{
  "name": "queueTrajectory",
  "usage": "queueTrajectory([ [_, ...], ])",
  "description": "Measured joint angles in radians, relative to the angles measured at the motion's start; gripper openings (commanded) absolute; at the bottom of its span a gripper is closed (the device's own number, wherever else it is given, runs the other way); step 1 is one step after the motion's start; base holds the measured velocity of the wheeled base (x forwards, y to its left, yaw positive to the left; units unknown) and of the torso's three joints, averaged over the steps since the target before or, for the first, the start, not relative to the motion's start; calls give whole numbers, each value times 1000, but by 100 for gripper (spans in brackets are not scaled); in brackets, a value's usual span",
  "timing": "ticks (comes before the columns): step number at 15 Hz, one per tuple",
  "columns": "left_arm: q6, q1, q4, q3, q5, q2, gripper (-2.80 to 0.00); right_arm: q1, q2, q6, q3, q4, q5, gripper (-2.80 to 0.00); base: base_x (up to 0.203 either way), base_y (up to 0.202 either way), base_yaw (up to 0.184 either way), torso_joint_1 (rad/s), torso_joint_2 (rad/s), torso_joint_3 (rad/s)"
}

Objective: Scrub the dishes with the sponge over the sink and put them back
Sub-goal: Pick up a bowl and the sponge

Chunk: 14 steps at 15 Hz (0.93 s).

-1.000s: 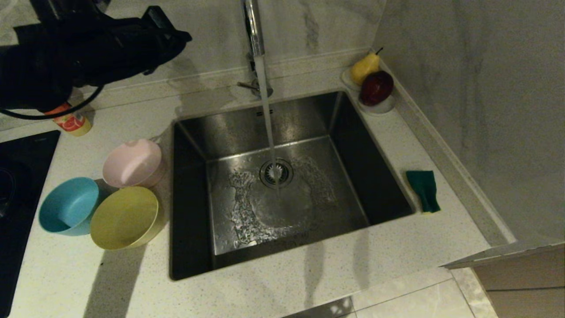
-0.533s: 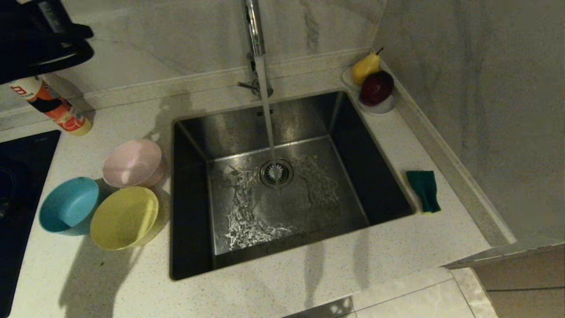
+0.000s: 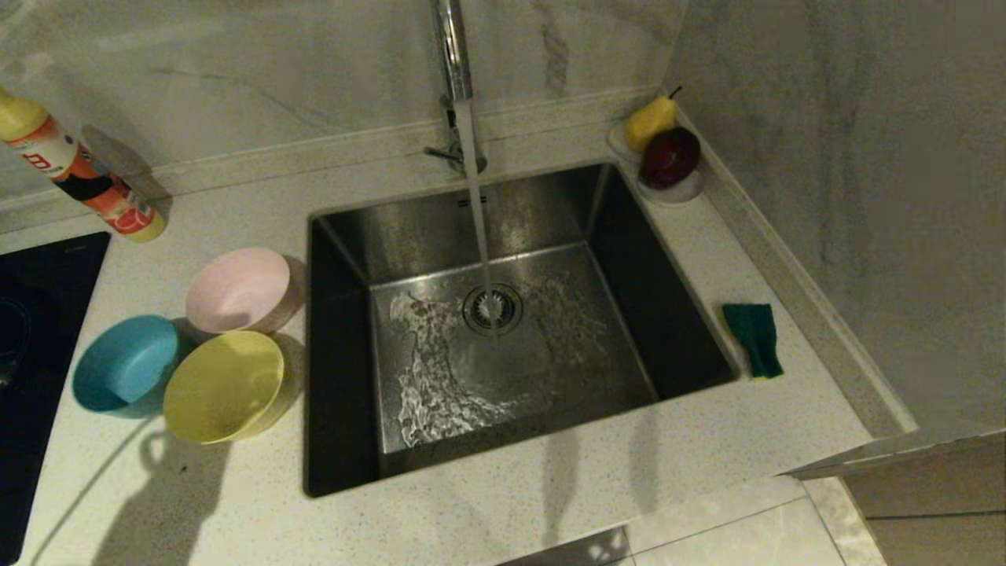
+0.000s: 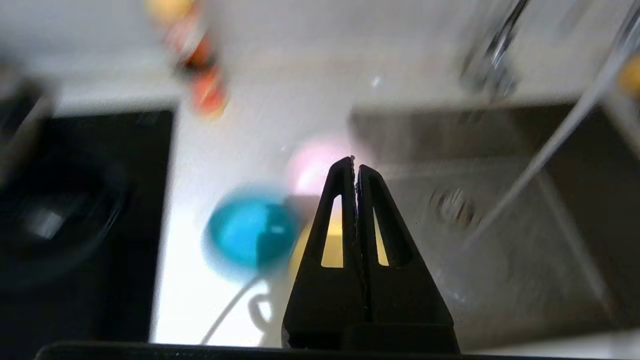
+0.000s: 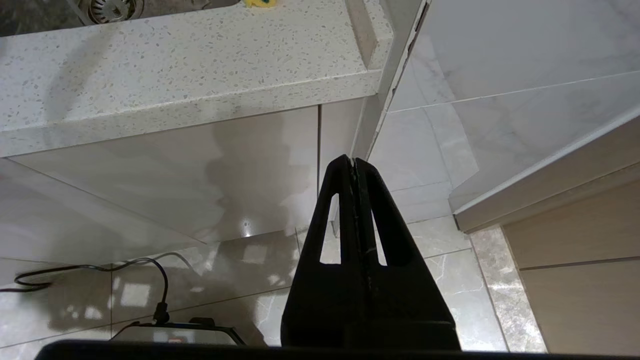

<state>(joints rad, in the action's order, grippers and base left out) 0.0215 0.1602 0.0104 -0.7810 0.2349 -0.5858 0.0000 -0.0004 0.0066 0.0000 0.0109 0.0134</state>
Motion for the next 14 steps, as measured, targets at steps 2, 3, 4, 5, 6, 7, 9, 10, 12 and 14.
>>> queueTrajectory([
  [2,0,-13,115,50,37,130,-280,0,0,0,0,0,0,-280,0,0,0,0,0,0],
  [3,0,-26,139,61,62,181,-280,0,0,0,0,0,0,-280,0,0,0,0,0,0],
  [4,0,-35,143,70,80,218,-280,0,0,0,0,0,0,-280,0,0,0,0,0,0],
  [5,3,-42,142,95,106,249,-280,0,0,0,0,0,0,-280,0,0,0,0,0,0],
  [6,19,-47,134,124,152,271,-280,0,0,0,0,0,0,-280,0,0,0,0,0,0],
  [7,34,-50,131,150,204,284,-280,0,0,0,0,0,0,-280,0,0,0,0,0,0],
  [9,35,-84,140,171,215,301,-280,0,0,1,0,0,0,-280,0,0,0,0,0,0],
  [10,32,-112,144,178,185,308,-280,0,0,1,0,0,0,-280,0,0,0,0,0,0],
  [12,21,-150,151,223,107,346,-280,0,0,0,0,0,0,-280,0,0,0,0,0,0],
  [14,14,-161,153,310,34,408,-280,0,0,0,0,0,0,-280,0,0,0,0,0,0],
])
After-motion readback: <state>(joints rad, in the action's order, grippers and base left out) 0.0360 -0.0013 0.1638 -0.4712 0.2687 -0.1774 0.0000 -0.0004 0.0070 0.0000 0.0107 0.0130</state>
